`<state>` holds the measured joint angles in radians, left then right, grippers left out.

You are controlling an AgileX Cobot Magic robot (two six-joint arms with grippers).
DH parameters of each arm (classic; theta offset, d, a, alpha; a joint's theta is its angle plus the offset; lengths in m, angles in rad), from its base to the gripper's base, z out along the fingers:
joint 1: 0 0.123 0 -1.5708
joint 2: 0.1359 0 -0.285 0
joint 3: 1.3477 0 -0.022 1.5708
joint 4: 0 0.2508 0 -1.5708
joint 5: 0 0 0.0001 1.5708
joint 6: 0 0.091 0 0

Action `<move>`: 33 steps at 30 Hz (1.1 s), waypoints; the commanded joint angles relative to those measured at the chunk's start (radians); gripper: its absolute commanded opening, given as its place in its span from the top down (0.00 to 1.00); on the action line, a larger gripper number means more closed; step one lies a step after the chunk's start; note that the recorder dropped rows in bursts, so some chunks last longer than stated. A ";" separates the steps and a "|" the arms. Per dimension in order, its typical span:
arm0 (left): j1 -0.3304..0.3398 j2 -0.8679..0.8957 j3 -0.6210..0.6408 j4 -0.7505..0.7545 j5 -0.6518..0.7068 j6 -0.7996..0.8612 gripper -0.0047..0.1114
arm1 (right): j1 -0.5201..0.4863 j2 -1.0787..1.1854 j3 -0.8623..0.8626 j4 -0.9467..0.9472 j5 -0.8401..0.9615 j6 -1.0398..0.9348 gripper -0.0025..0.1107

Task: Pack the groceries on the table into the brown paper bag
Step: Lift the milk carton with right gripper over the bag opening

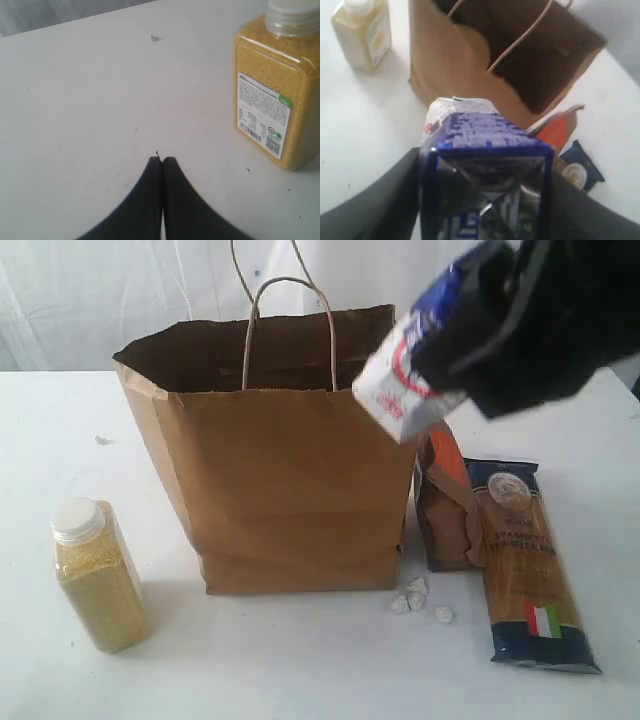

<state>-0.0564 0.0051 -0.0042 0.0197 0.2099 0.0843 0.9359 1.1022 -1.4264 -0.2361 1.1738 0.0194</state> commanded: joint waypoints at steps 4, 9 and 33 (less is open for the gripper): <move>0.004 -0.005 0.004 -0.010 0.000 -0.001 0.96 | -0.050 0.131 -0.198 -0.076 0.031 0.028 0.98; 0.004 -0.005 0.004 -0.010 0.000 -0.001 0.96 | -0.143 0.241 -0.287 -0.094 0.038 0.026 0.98; 0.004 -0.005 0.004 -0.010 0.000 -0.001 0.96 | -0.239 0.515 -0.398 0.010 0.005 -0.045 0.98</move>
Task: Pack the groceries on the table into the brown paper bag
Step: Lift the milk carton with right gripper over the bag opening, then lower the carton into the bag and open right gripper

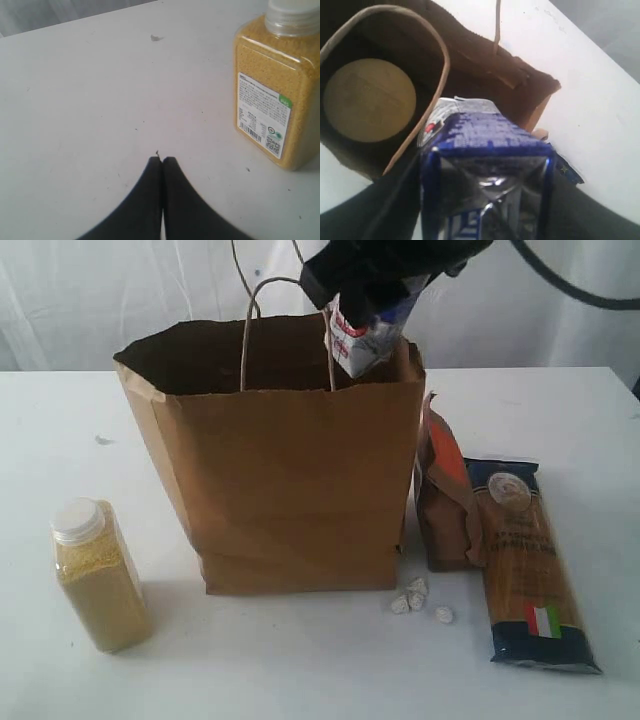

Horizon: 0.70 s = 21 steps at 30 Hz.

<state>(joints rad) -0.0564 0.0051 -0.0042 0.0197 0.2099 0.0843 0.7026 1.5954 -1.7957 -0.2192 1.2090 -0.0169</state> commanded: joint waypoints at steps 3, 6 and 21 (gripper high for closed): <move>0.004 -0.005 0.004 -0.010 0.000 -0.001 0.96 | -0.010 0.039 -0.030 -0.007 -0.030 -0.009 0.98; 0.004 -0.005 0.004 -0.010 0.000 -0.001 0.96 | -0.023 0.059 -0.030 -0.001 -0.030 -0.006 0.98; 0.004 -0.005 0.004 -0.010 0.000 -0.001 0.96 | -0.068 0.156 -0.030 0.097 0.008 -0.006 0.98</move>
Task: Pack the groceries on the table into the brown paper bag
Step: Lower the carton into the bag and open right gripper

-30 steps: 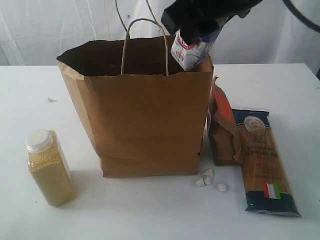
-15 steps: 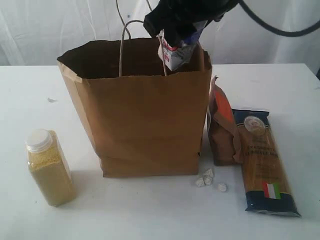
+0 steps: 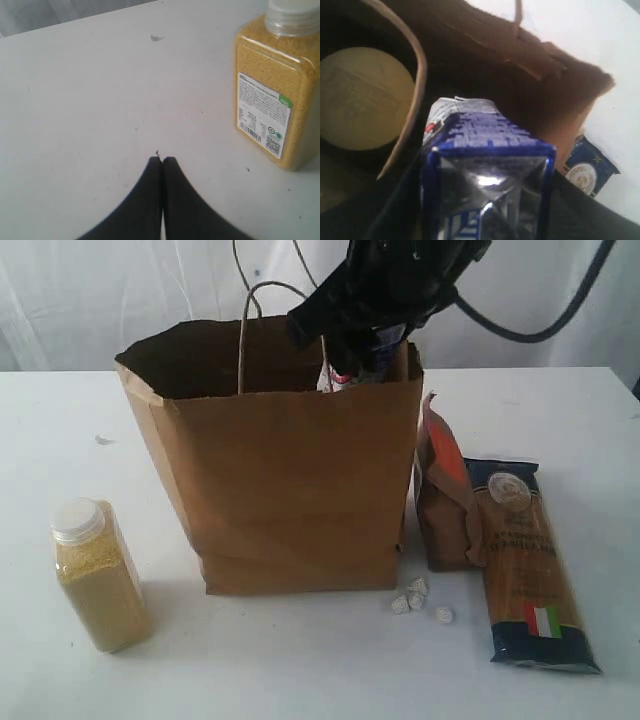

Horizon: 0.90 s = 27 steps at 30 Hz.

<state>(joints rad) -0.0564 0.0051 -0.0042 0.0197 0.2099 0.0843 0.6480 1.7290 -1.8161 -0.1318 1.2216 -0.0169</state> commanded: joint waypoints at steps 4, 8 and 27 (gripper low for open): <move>0.004 -0.005 0.004 -0.010 0.000 -0.001 0.96 | -0.028 0.044 -0.010 0.010 -0.014 -0.005 0.98; 0.004 -0.005 0.004 -0.010 0.000 -0.001 0.96 | -0.041 0.063 -0.010 0.012 -0.007 -0.002 0.98; 0.004 -0.005 0.004 -0.010 0.000 -0.001 0.96 | -0.041 0.147 -0.010 0.028 0.000 -0.002 0.78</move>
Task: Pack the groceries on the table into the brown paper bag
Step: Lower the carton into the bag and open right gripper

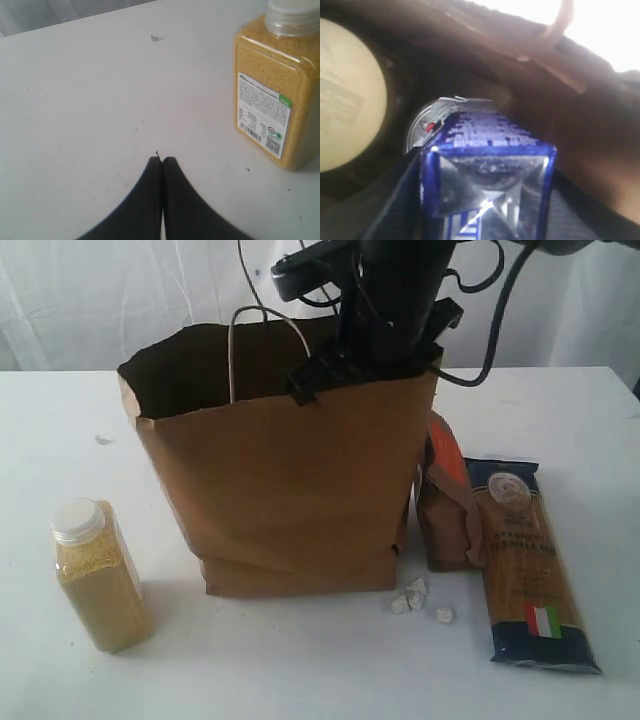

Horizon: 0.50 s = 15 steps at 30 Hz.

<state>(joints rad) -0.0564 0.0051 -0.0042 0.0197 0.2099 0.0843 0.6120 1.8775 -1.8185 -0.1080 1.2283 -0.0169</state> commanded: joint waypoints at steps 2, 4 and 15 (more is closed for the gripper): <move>0.004 -0.005 0.004 -0.010 0.000 -0.001 0.96 | -0.005 -0.001 -0.007 0.004 -0.007 -0.002 0.63; 0.004 -0.005 0.004 -0.010 0.000 -0.001 0.96 | -0.005 -0.001 -0.007 0.004 -0.007 -0.002 0.50; 0.004 -0.005 0.004 -0.010 0.000 -0.001 0.96 | -0.005 -0.042 -0.007 0.004 -0.020 0.005 0.35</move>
<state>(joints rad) -0.0564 0.0051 -0.0042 0.0197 0.2099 0.0843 0.6110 1.8557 -1.8209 -0.1040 1.2155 -0.0129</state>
